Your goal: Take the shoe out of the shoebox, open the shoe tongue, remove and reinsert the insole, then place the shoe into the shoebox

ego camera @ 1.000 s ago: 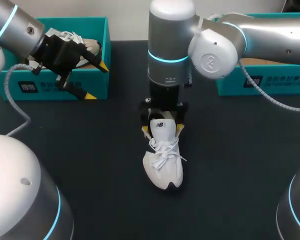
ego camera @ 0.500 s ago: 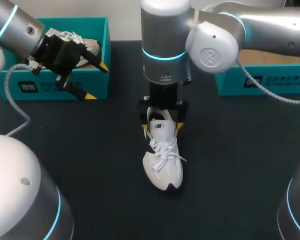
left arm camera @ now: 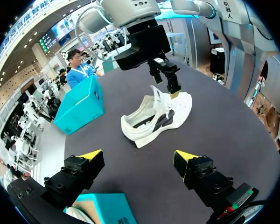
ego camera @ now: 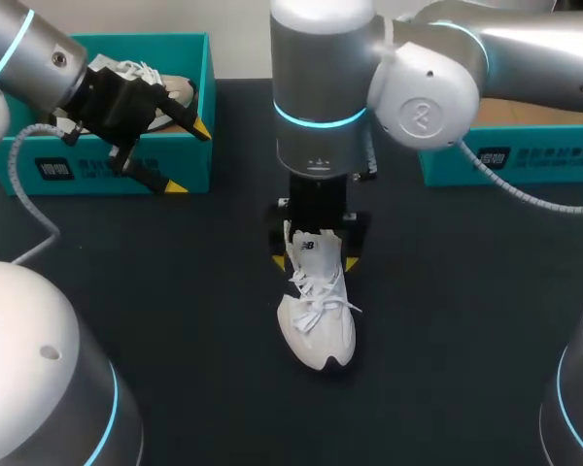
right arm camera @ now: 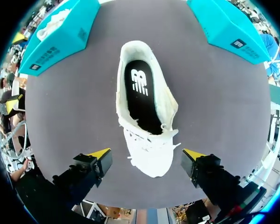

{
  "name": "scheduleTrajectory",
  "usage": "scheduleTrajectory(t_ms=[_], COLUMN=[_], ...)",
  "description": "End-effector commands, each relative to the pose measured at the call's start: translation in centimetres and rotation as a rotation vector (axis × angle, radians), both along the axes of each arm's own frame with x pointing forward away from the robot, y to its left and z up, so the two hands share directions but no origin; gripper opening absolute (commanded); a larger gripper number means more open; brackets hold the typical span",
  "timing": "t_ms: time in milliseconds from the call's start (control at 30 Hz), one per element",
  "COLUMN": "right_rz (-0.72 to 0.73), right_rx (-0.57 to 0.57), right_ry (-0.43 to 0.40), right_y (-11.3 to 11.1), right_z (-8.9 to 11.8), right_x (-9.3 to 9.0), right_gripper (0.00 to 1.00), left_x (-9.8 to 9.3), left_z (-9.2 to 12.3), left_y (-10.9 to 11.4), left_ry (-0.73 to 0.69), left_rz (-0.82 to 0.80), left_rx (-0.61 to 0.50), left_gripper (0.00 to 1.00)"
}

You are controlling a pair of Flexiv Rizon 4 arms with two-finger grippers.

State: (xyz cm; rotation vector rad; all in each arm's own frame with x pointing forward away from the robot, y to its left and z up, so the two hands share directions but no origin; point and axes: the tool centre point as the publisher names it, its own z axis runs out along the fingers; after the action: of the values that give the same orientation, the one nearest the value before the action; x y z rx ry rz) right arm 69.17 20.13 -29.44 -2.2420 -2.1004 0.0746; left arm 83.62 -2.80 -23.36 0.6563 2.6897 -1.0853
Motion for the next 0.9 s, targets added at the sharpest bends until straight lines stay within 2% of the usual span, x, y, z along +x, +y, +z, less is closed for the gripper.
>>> scheduleTrajectory(t_ms=[33,467,633,900], right_rz=[-0.002,0.079,0.109,0.125], right_rx=[0.024,0.068,0.080,0.062], right_ry=[0.001,-0.010,-0.007,-0.056], right_y=[-0.1,-0.1,-0.3,-0.9], right_z=[-0.9,-2.4,-2.7,-1.3], right_x=[-0.1,3.4,4.2,4.7], right_gripper=[0.45,0.39,0.37,0.31], left_x=[-0.1,-0.1,-0.1,-0.1], left_z=[0.0,0.0,0.0,0.0], left_y=[0.0,0.0,0.0,0.0], left_ry=[-0.001,-0.001,-0.001,-0.001], left_rz=[0.000,0.000,0.000,0.000], left_rx=[0.002,0.002,0.002,0.002], left_gripper=[1.00,1.00,1.00,1.00])
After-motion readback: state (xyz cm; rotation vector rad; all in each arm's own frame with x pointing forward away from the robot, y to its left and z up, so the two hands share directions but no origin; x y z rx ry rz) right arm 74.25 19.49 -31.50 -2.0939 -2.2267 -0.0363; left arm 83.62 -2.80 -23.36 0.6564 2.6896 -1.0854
